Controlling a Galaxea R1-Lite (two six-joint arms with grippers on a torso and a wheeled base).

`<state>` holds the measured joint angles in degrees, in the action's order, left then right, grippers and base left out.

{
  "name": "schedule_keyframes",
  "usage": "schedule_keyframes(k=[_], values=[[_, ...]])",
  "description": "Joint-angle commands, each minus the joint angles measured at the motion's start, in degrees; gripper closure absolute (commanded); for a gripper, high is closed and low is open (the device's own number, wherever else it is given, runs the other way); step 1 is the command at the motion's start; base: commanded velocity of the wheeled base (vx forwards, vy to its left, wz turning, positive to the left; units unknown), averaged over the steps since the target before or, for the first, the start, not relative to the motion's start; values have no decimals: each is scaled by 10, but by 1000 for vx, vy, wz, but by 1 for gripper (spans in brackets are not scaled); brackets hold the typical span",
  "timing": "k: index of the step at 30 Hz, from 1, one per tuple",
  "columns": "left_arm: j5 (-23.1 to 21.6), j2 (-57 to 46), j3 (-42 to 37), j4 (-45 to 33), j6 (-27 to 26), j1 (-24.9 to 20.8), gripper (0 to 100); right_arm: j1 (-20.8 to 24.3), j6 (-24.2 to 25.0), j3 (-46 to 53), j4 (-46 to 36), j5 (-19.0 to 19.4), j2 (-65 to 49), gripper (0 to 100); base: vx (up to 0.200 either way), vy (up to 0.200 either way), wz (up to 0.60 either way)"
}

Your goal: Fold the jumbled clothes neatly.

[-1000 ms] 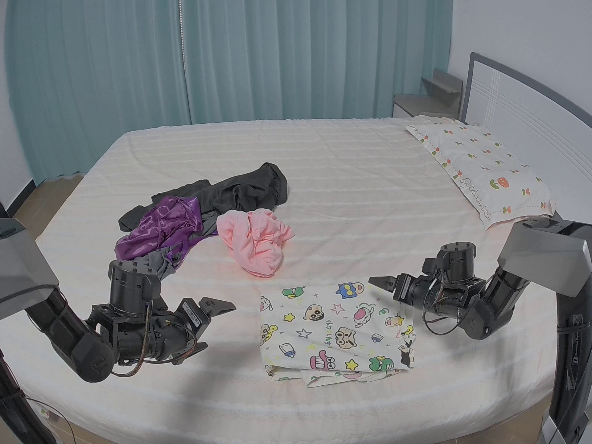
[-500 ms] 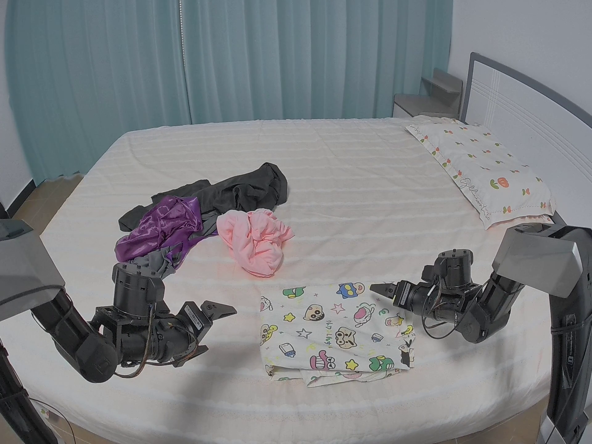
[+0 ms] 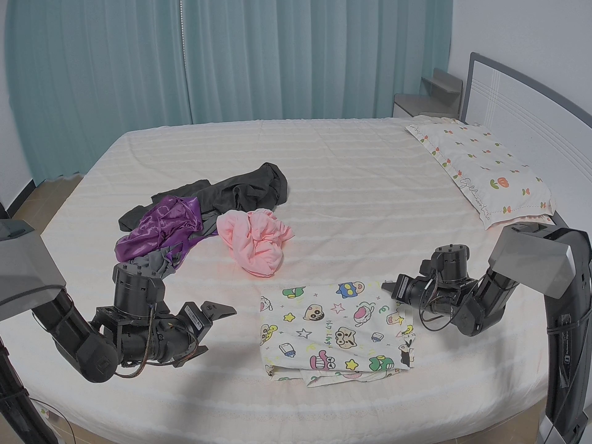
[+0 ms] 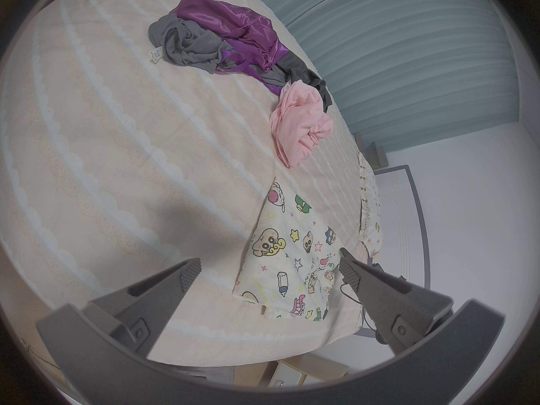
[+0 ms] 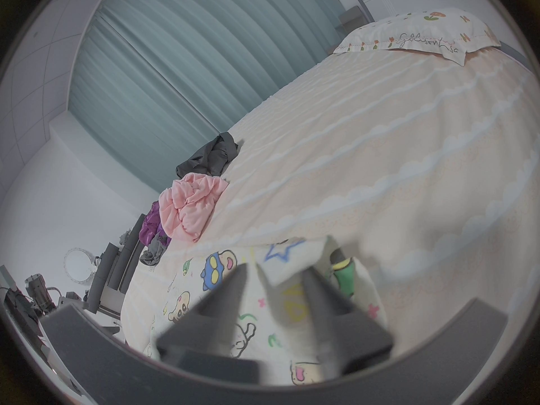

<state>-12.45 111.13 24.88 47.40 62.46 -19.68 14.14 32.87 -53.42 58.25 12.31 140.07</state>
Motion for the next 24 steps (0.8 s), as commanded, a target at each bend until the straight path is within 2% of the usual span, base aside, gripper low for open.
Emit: schedule_keyframes(k=[1,3,16,17,24], values=[[0,0,0,1,1,0,0,-15,0,-12,1,-9,3,100,0,0,0],[0,0,0,0,0,0,0,-23,0,-22,0,-19,6,100,0,0,0],[0,1,0,1,0,2,0,-25,-2,-21,-4,-19,11,100,0,0,0],[0,1,0,1,0,3,0,-25,-2,-21,-6,-20,10,0,0,0,0],[-1,1,0,0,0,3,0,-32,-2,19,-2,-52,-33,0,0,0,0]])
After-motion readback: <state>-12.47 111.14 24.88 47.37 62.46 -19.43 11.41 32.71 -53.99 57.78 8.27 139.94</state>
